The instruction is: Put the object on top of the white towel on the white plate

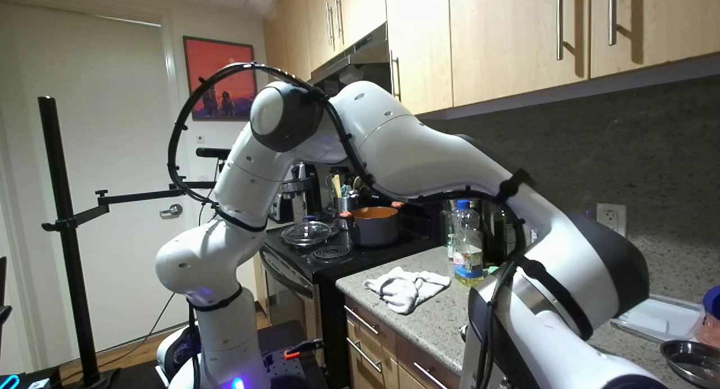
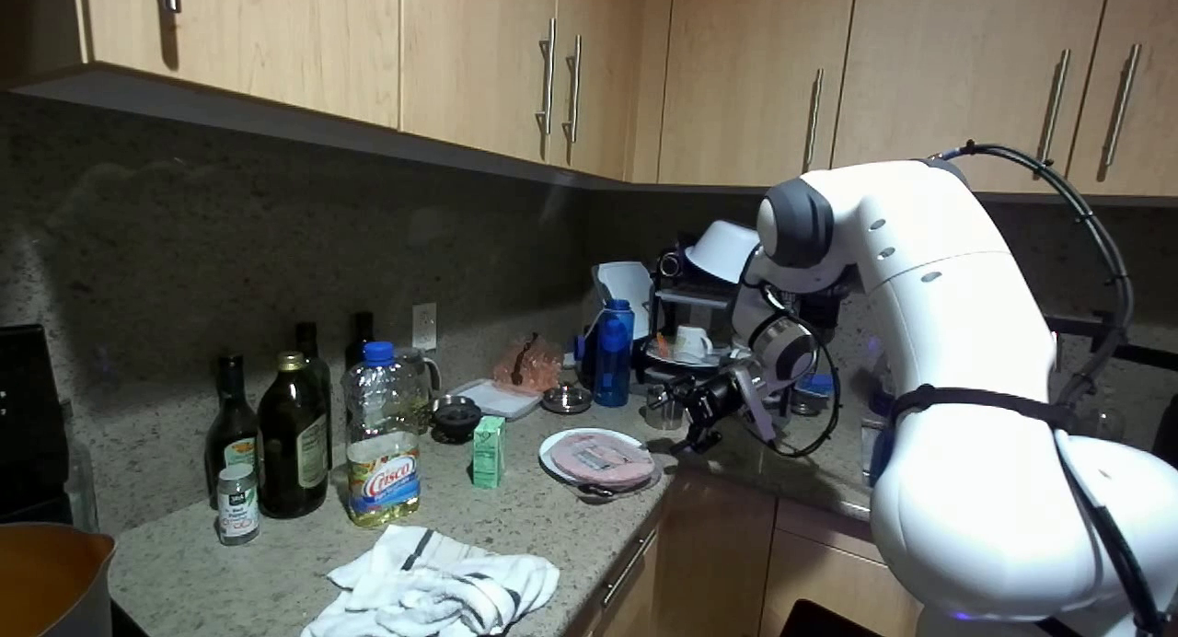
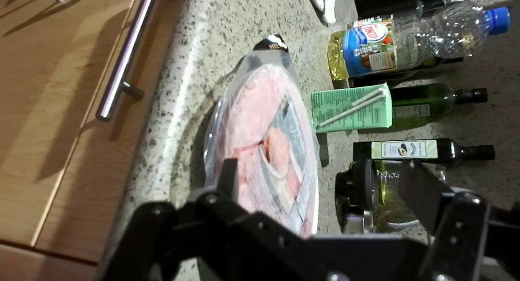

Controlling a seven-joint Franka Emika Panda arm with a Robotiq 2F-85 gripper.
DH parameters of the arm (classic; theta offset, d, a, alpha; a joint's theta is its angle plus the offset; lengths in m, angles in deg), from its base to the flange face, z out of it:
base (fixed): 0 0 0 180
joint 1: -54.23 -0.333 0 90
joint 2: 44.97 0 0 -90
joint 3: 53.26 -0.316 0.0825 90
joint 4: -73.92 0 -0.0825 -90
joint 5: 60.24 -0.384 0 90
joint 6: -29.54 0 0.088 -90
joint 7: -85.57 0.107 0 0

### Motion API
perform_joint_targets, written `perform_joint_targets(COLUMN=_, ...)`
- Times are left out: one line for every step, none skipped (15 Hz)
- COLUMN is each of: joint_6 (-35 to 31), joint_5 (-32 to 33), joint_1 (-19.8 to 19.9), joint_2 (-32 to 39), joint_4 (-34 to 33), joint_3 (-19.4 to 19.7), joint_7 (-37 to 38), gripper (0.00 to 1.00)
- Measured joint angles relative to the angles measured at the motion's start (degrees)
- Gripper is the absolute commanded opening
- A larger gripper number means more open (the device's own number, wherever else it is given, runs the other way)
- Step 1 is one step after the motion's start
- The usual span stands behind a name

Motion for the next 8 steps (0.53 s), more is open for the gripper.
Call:
perform_joint_targets(joint_6=-0.06, joint_5=0.73, joint_1=0.20, joint_2=-0.51, joint_4=0.00, joint_3=0.21, joint_7=0.00, gripper=1.00)
perform_joint_targets(joint_6=-0.06, joint_5=1.61, joint_1=0.43, joint_2=-1.32, joint_4=0.06, joint_3=0.48, joint_7=-0.01, gripper=1.00)
perform_joint_targets(joint_6=-0.05, joint_5=2.69, joint_1=0.67, joint_2=-2.53, joint_4=0.29, joint_3=0.84, joint_7=-0.07, gripper=1.00)
perform_joint_targets(joint_6=-0.01, joint_5=3.81, joint_1=1.09, joint_2=-4.10, joint_4=0.70, joint_3=1.14, joint_7=-0.15, gripper=1.00)
perform_joint_targets(joint_6=0.11, joint_5=5.02, joint_1=1.56, joint_2=-6.01, joint_4=1.34, joint_3=1.43, joint_7=-0.24, gripper=1.00)
perform_joint_targets(joint_6=0.37, joint_5=6.07, joint_1=2.05, joint_2=-8.10, joint_4=2.21, joint_3=1.77, joint_7=-0.35, gripper=1.00)
perform_joint_targets(joint_6=0.62, joint_5=7.09, joint_1=2.53, joint_2=-10.32, joint_4=3.23, joint_3=2.11, joint_7=-0.43, gripper=1.00)
perform_joint_targets(joint_6=1.03, joint_5=8.02, joint_1=3.03, joint_2=-12.57, joint_4=4.32, joint_3=2.39, joint_7=-0.65, gripper=1.00)
